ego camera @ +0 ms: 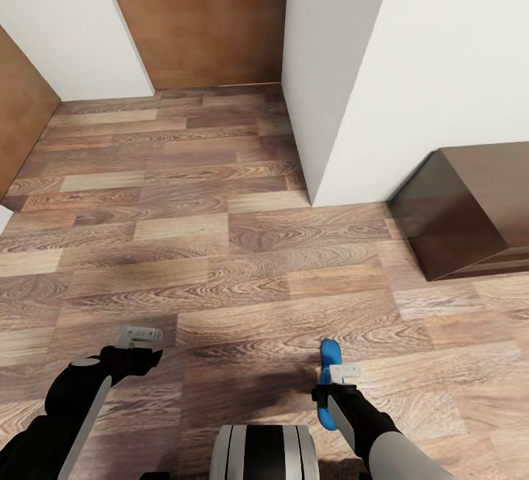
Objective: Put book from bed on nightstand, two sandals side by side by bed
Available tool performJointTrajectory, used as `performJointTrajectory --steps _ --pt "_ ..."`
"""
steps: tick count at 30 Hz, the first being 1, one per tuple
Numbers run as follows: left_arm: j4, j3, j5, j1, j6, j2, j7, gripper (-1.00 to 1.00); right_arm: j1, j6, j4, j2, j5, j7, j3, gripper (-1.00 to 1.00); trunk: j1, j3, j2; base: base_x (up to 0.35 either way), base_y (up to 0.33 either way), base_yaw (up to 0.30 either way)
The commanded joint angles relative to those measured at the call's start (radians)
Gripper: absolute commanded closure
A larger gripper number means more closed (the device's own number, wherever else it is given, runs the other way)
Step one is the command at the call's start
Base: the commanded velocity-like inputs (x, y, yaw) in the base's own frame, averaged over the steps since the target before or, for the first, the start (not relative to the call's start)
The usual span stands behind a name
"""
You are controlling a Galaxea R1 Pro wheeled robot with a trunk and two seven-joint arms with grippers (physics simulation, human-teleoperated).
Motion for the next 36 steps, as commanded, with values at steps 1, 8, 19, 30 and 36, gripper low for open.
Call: performJointTrajectory --steps 1,8,19,30,36 --pt "-0.001 0.001 0.001 0.0 0.005 0.0 -0.003 -1.0 0.0 0.006 -0.002 0.0 -0.001 -0.004 0.001 -1.0 0.0 -0.001 0.0 0.0 0.0 0.0" --pt "-0.001 0.001 0.002 0.0 0.004 0.0 -0.003 -1.0 0.0 0.005 -0.003 0.0 -0.001 -0.004 0.001 -1.0 0.0 -0.001 0.0 0.0 0.0 0.0" --pt "-0.001 0.001 0.002 0.0 0.004 0.0 -0.003 -1.0 -0.002 0.006 -0.012 0.0 0.0 -0.004 0.001 -1.0 0.0 -0.001 0.0 0.0 0.0 0.0" --pt "-0.001 0.001 0.001 0.0 0.004 0.0 -0.003 -1.0 -0.01 0.006 -0.012 0.0 0.001 -0.004 0.001 -1.0 0.002 -0.02 -0.001 0.0 0.0 0.0" --pt "-0.001 0.001 0.001 0.0 0.004 -0.001 -0.003 -1.0 -0.013 0.006 -0.011 0.0 0.001 -0.004 0.001 -1.0 0.002 -0.02 -0.001 0.0 0.0 0.0"
